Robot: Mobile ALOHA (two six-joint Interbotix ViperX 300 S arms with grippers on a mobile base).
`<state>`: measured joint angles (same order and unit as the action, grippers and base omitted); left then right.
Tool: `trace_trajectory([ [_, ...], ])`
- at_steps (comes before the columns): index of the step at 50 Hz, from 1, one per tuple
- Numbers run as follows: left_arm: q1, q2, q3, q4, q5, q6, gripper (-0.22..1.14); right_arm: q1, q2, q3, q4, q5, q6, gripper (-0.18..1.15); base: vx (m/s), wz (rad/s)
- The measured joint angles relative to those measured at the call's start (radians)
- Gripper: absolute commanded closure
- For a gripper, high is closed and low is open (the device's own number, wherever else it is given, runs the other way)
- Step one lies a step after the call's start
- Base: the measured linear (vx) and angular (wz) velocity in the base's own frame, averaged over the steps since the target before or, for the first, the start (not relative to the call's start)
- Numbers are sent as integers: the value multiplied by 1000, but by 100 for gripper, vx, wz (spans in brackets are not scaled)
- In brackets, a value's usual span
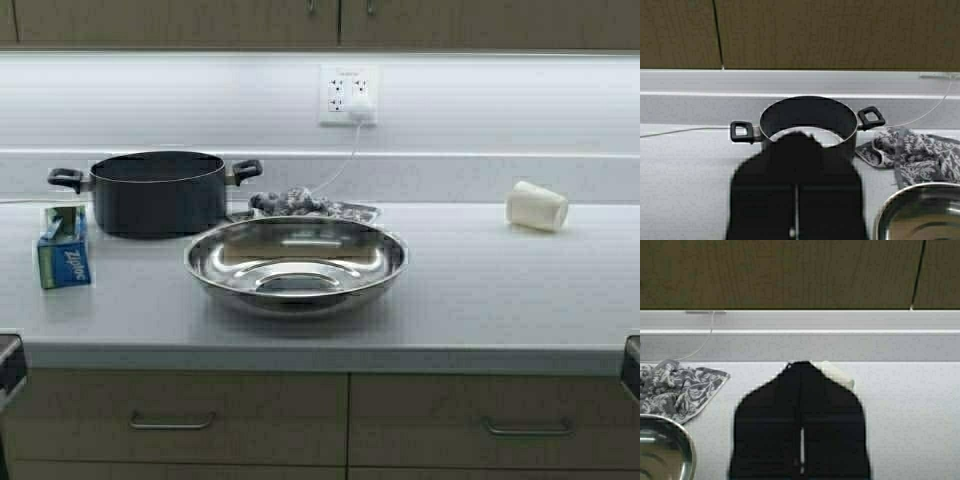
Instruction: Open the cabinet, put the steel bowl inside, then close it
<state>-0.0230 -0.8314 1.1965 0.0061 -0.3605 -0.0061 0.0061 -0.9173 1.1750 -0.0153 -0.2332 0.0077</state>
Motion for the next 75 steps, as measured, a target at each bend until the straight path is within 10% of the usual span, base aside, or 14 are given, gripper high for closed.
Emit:
trace_trajectory([
  [17,0,-9,17,0,-2,-6,80,2,11,-2,-15,-2,6,84,24,-5],
  [28,-117,11,17,8,-51,3,-19,153,84,-6,-18,-20,38,-15,16,0],
  [54,-575,402,-140,-32,-279,91,-10,601,465,-224,137,-298,-67,-5,7,4],
  [75,-792,862,-518,-508,-629,394,-10,776,761,-543,853,-578,-787,-4,0,0],
])
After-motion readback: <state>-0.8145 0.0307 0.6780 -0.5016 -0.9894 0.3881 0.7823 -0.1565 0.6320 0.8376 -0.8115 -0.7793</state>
